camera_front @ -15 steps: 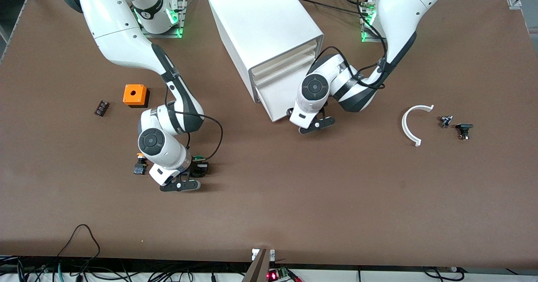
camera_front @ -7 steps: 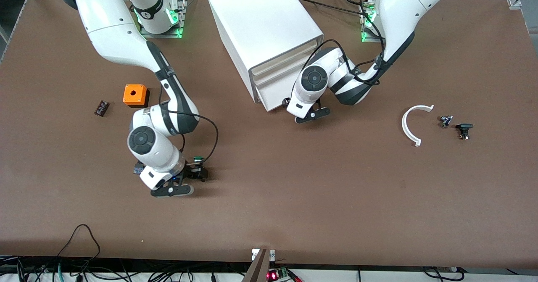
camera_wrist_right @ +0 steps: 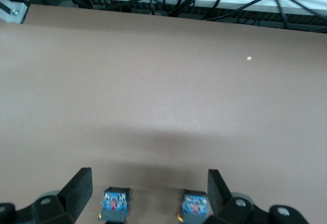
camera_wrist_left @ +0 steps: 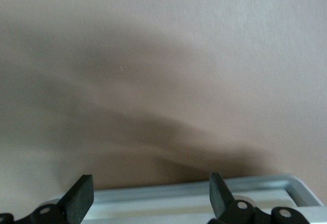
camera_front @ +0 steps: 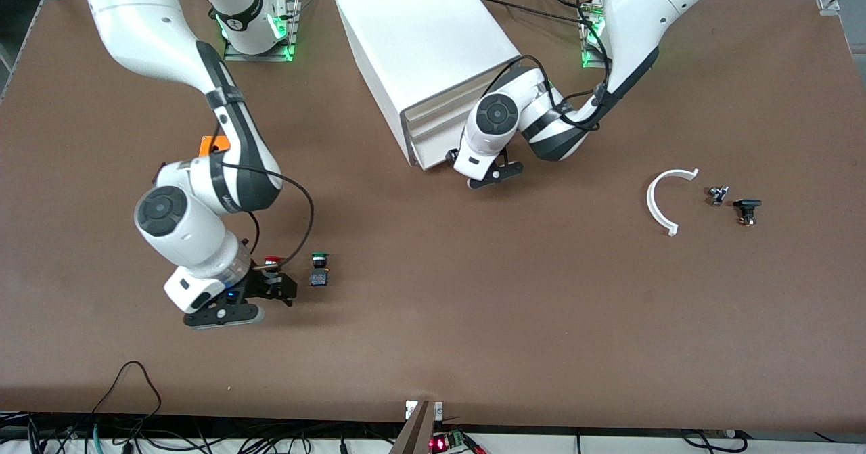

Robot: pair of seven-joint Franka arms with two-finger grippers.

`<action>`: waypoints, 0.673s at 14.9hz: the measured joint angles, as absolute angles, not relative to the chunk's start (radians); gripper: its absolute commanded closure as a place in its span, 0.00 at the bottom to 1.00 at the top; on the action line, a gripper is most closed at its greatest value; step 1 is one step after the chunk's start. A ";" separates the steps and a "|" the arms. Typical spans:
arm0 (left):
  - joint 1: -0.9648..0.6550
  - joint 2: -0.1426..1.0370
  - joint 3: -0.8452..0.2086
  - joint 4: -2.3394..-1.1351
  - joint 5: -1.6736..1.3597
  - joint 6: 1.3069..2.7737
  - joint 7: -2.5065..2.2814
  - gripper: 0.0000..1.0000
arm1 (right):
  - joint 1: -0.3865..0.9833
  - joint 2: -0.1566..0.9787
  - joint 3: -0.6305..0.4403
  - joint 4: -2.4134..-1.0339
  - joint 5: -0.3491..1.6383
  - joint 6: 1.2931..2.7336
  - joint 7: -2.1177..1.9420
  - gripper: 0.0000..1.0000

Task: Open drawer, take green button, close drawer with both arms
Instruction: 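Set the green button beside the red button while the left gripper closes drawer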

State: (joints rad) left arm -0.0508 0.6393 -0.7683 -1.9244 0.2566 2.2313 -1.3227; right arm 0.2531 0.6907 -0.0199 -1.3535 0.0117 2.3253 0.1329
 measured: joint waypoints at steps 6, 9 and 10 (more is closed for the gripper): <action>-0.056 0.639 -0.806 -1.980 0.257 2.286 -1.405 0.00 | 0.185 0.494 -0.023 -1.530 0.012 2.308 0.032 0.00; -0.055 0.639 -0.806 -1.998 0.257 2.315 -1.415 0.00 | 0.175 0.374 -0.023 -1.644 0.012 2.304 0.026 0.00; -0.053 0.639 -0.806 -1.998 0.257 2.317 -1.417 0.00 | 0.173 0.328 -0.023 -1.684 0.012 2.291 0.022 0.00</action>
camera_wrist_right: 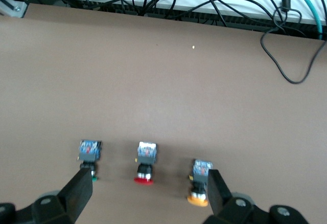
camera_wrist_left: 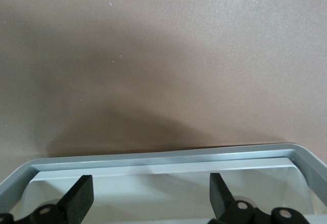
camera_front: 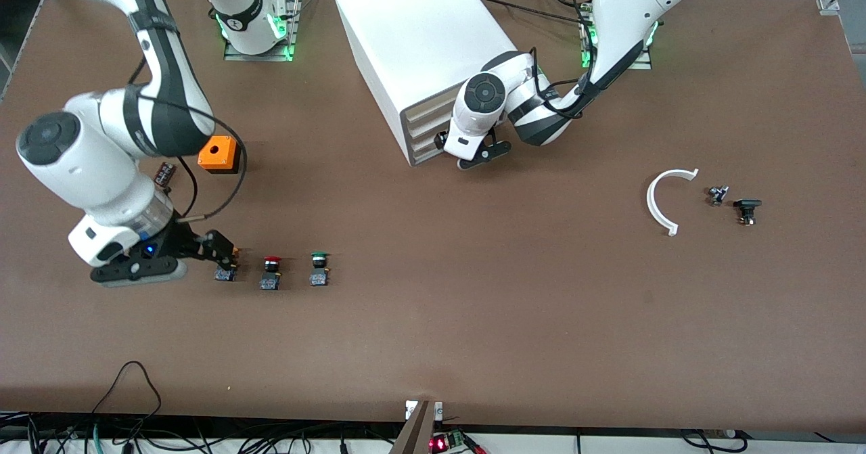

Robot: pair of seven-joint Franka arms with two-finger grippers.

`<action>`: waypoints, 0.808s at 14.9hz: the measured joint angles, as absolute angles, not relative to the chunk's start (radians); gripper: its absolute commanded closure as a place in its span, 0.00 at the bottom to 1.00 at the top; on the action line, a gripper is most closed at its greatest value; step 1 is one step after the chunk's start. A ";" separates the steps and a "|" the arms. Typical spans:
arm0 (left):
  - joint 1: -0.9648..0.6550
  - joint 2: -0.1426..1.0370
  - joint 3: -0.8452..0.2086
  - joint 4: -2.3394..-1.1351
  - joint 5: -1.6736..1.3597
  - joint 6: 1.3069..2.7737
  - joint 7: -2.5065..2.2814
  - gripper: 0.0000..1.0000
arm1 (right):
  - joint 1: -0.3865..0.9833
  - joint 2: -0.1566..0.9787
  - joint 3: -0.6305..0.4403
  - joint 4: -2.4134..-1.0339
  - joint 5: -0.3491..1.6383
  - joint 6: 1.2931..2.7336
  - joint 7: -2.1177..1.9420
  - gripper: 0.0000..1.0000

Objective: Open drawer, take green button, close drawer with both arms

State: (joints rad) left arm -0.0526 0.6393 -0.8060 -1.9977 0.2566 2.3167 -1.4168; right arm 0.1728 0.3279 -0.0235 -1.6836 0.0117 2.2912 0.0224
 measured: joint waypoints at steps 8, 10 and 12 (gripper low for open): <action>0.067 0.544 -0.809 -1.944 0.257 2.191 -1.287 0.00 | 0.099 0.032 -0.014 -1.769 0.010 1.973 -0.041 0.00; 0.135 0.507 -0.809 -1.878 0.257 2.059 -1.162 0.00 | 0.097 -0.016 -0.009 -1.771 0.010 1.918 -0.043 0.00; 0.196 0.486 -0.808 -1.795 0.257 1.933 -1.005 0.00 | 0.096 -0.048 -0.008 -1.775 0.010 1.879 -0.043 0.00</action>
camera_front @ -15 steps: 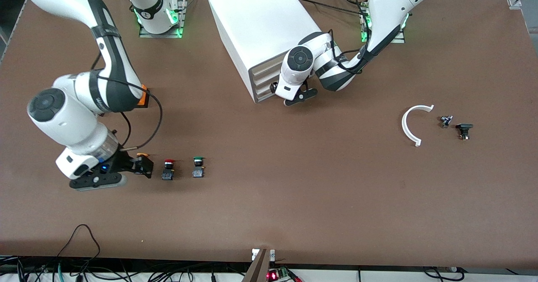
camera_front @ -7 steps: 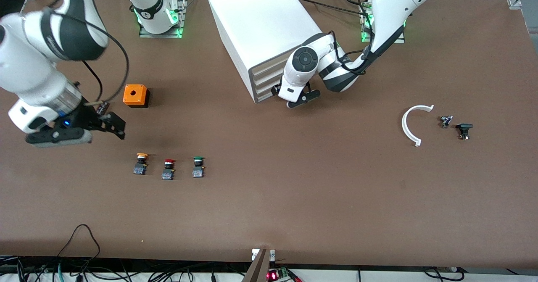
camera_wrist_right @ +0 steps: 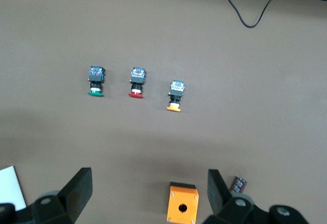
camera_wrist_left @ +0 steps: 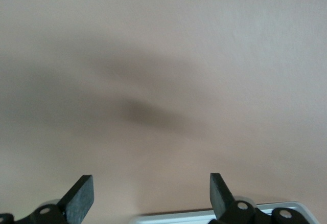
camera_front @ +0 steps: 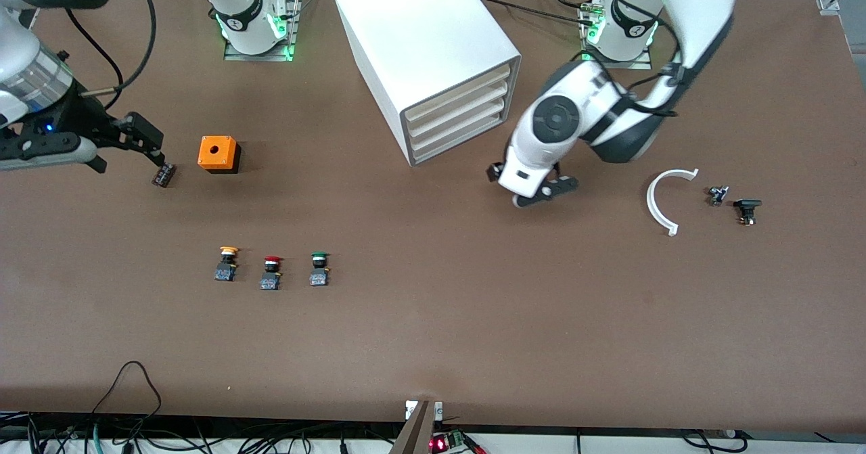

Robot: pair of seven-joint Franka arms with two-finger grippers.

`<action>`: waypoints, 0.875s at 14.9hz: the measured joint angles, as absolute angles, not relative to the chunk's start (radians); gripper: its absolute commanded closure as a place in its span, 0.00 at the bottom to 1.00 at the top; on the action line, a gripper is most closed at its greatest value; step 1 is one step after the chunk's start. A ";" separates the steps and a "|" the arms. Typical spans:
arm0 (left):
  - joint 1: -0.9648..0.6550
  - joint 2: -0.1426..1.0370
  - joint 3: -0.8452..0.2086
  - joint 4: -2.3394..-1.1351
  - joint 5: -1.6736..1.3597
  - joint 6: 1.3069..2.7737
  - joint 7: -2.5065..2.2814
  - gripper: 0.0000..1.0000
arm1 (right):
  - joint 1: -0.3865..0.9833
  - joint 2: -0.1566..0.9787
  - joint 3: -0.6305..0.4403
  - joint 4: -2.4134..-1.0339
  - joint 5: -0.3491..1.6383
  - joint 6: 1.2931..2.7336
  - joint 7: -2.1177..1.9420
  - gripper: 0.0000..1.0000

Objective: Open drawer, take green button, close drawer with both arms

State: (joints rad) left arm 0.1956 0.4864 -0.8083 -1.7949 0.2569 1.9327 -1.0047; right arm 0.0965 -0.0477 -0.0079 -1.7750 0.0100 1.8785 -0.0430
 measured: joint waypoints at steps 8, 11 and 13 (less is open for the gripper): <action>0.428 0.385 -0.808 -1.544 0.257 1.657 -0.388 0.00 | 0.093 -0.074 -0.004 -1.738 0.010 1.682 -0.008 0.00; 0.455 0.327 -0.769 -1.512 0.256 1.638 -0.225 0.00 | 0.093 -0.075 -0.002 -1.700 0.010 1.605 0.024 0.00; 0.427 0.272 -0.679 -1.511 0.207 1.638 -0.144 0.00 | 0.091 -0.071 -0.002 -1.700 0.010 1.604 0.025 0.00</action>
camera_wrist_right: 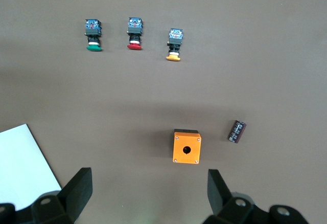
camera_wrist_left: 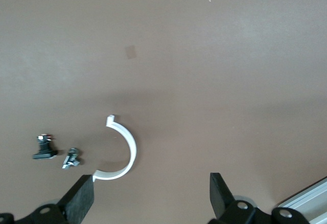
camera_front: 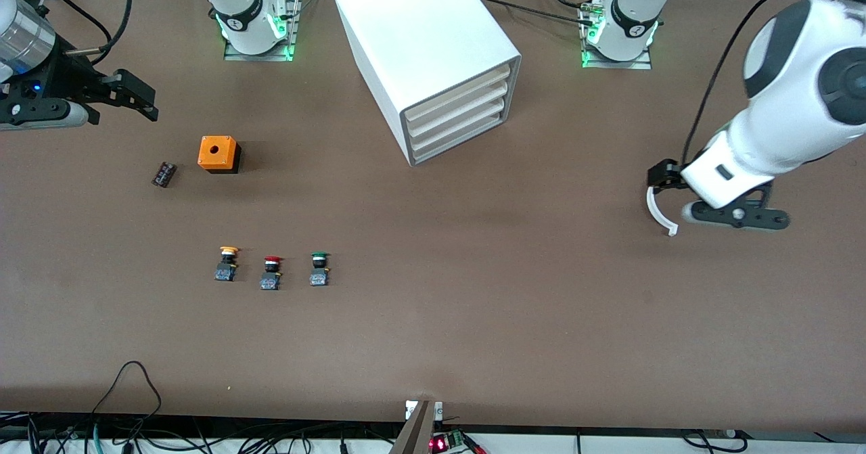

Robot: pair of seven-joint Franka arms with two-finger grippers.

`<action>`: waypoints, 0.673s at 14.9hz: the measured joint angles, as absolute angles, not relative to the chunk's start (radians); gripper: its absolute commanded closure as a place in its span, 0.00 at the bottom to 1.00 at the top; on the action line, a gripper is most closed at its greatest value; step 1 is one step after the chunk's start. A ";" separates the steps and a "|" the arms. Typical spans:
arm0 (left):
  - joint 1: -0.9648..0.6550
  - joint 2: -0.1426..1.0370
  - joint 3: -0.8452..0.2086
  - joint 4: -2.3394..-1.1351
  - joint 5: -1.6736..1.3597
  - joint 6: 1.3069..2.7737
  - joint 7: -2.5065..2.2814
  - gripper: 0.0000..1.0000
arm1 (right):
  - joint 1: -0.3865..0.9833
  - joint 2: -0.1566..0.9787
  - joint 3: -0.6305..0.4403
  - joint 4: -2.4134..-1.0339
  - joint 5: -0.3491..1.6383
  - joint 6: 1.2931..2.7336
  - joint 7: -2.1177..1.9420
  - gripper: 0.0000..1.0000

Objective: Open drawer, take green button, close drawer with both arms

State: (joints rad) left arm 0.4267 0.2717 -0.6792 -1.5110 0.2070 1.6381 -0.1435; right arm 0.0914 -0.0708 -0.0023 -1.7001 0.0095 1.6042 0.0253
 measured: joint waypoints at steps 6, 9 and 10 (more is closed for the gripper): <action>0.087 0.129 -0.160 -1.553 0.047 1.658 0.046 0.00 | 0.089 -0.023 -0.002 -1.658 -0.003 1.630 0.032 0.00; 0.012 0.069 -0.049 -1.579 0.042 1.658 0.058 0.00 | 0.090 0.015 0.003 -1.606 -0.044 1.633 0.034 0.00; 0.004 0.045 -0.034 -1.592 0.042 1.658 0.070 0.00 | 0.090 0.021 0.004 -1.600 -0.049 1.633 0.034 0.00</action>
State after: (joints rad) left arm 0.0044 0.0454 -0.0341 -1.5924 0.0416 1.6580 0.0704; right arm 0.0903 0.0212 0.0044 -1.5999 -0.0495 1.6329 0.0340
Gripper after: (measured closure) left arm 0.000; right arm 0.000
